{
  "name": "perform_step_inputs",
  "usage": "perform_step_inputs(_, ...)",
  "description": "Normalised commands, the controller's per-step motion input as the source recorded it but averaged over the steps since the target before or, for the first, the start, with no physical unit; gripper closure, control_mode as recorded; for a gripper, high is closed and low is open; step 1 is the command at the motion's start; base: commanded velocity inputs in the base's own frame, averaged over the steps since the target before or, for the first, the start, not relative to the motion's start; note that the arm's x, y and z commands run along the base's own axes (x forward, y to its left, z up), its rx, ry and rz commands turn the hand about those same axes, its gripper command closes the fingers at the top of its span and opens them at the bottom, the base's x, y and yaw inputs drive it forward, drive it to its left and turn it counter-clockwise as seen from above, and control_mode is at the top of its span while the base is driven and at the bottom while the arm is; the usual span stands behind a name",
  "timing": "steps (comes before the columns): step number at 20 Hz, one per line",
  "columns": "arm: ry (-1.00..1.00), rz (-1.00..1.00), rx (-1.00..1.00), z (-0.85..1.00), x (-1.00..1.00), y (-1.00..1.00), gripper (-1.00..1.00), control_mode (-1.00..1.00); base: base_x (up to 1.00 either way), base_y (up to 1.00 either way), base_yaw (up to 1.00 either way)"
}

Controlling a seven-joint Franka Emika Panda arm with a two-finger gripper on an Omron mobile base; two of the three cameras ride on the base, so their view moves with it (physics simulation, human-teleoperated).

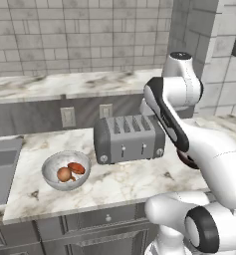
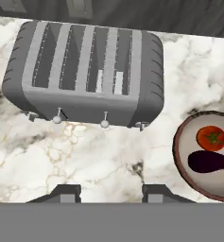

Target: Place the bowl containing the tomato and eggplant in the microwave. Close the microwave door and press the start button to microwave the meal.

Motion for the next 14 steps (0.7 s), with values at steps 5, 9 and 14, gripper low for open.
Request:
perform_step_inputs(5,-0.07,-0.05,0.0,0.0,-0.33,-0.06,-1.0,-1.0,0.0,0.0,0.0)
perform_step_inputs(9,-0.14,-0.22,0.0,-0.11,-0.68,-0.39,-1.0,-1.0,0.0,0.0,0.0)
perform_step_inputs(14,-0.2,-0.26,0.07,-0.24,-0.75,-0.66,-1.0,-1.0,0.0,0.0,0.0)
